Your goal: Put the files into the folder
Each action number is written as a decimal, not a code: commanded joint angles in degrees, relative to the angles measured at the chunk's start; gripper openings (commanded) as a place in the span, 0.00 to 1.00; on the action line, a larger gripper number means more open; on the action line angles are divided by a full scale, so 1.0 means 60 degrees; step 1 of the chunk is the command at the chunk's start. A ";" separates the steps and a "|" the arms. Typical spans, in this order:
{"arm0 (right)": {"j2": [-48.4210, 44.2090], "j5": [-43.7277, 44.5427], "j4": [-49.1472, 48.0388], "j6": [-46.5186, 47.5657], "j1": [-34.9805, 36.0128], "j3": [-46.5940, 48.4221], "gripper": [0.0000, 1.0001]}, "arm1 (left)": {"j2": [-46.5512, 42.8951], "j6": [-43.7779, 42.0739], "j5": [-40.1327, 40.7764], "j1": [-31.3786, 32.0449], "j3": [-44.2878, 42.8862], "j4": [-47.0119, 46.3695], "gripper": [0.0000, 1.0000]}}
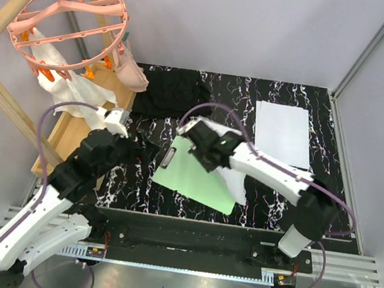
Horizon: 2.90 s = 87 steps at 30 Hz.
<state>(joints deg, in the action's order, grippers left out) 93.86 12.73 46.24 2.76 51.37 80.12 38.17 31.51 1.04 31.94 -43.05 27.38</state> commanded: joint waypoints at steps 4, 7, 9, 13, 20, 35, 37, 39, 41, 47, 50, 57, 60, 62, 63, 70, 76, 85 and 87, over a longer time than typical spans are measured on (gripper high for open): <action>0.0791 0.2026 0.0907 -0.0181 0.1881 -0.0417 0.00 | -0.1673 0.0052 0.2257 -0.0109 -0.0077 0.0579 0.94; 0.0762 0.1704 0.0688 -0.0866 0.2159 -0.1090 0.21 | -0.1807 0.0008 0.2288 -0.0109 -0.0003 0.0535 0.98; 0.0660 0.1555 0.0570 -0.1381 0.2146 -0.1747 0.42 | -0.1719 -0.0080 0.2215 -0.0109 -0.0032 0.0535 0.99; -0.0144 0.1453 0.0466 -0.3733 0.2146 -0.2395 0.79 | -0.0771 -0.0271 0.1456 -0.0124 -0.0179 0.0462 0.99; -0.3026 -0.0232 -0.1201 -0.8382 0.0494 -0.4078 0.95 | 0.2539 -0.0973 -0.0055 -0.0314 -0.1069 0.0344 0.99; -0.4189 -0.0073 -0.2053 -0.9058 -0.2615 -0.6072 0.97 | 0.9734 -0.3214 -0.0437 -0.0329 -0.4748 0.1706 0.81; -0.4291 0.0032 -0.2110 -0.9731 -0.2834 -0.6408 0.95 | 1.0117 -0.3200 -0.0276 -0.0343 -0.4968 0.1853 0.78; -0.4365 0.0046 -0.2198 -1.0228 -0.2908 -0.6745 0.94 | 1.0001 -0.3040 -0.0450 -0.0329 -0.4998 0.1708 0.77; -0.4481 0.0002 -0.2199 -1.0392 -0.3025 -0.7008 0.94 | 0.9752 -0.2792 -0.0874 -0.0227 -0.4809 0.1226 0.76; -0.5140 -0.0086 -0.2242 -1.0949 -0.3464 -0.7814 0.92 | 1.0364 -0.2074 -0.2925 0.0124 -0.5202 -0.0094 0.67; -0.5434 -0.0071 -0.2257 -1.1169 -0.3596 -0.8166 0.91 | 1.1287 -0.1752 -0.2971 0.0242 -0.5744 -0.0227 0.59; -0.5303 -0.0086 -0.2856 -1.0599 -0.4284 -0.8314 0.91 | 1.2328 -0.1296 -0.3159 0.0418 -0.5688 -0.0724 0.58; -0.4762 -0.0348 -0.3280 -1.0203 -0.4767 -0.8211 0.91 | 1.2300 -0.0989 -0.3321 0.0433 -0.4973 -0.1031 0.59; -0.4279 -0.0829 -0.3850 -0.9911 -0.5061 -0.8124 0.91 | 1.2169 -0.0727 -0.3555 0.0433 -0.4634 -0.1294 0.59; -0.4103 -0.0963 -0.4013 -0.9837 -0.5134 -0.8094 0.91 | 1.2067 -0.0652 -0.3629 0.0433 -0.4255 -0.1383 0.59; -0.2492 -0.1389 -0.4323 -0.8856 -0.5413 -0.7114 0.93 | 1.0822 -0.0227 -0.3659 0.0564 -0.2612 -0.1941 0.60; -0.1890 -0.1302 -0.4235 -0.7742 -0.5559 -0.6411 0.94 | 0.9664 -0.0066 -0.3601 0.0696 -0.2084 -0.1911 0.60; -0.1568 -0.0570 -0.3385 -0.5560 -0.5603 -0.4963 1.00 | 0.8171 -0.0797 -0.3075 0.0682 -0.2317 -0.1019 0.76; -0.1189 -0.0686 -0.3356 -0.4857 -0.5589 -0.4551 1.00 | 0.7629 -0.0827 -0.2635 0.0653 -0.2318 -0.0755 0.82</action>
<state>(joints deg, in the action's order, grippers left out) 84.29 6.68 25.43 -35.22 18.13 46.63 90.89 28.86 -18.79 36.12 -55.11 20.51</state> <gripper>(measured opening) 0.994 0.764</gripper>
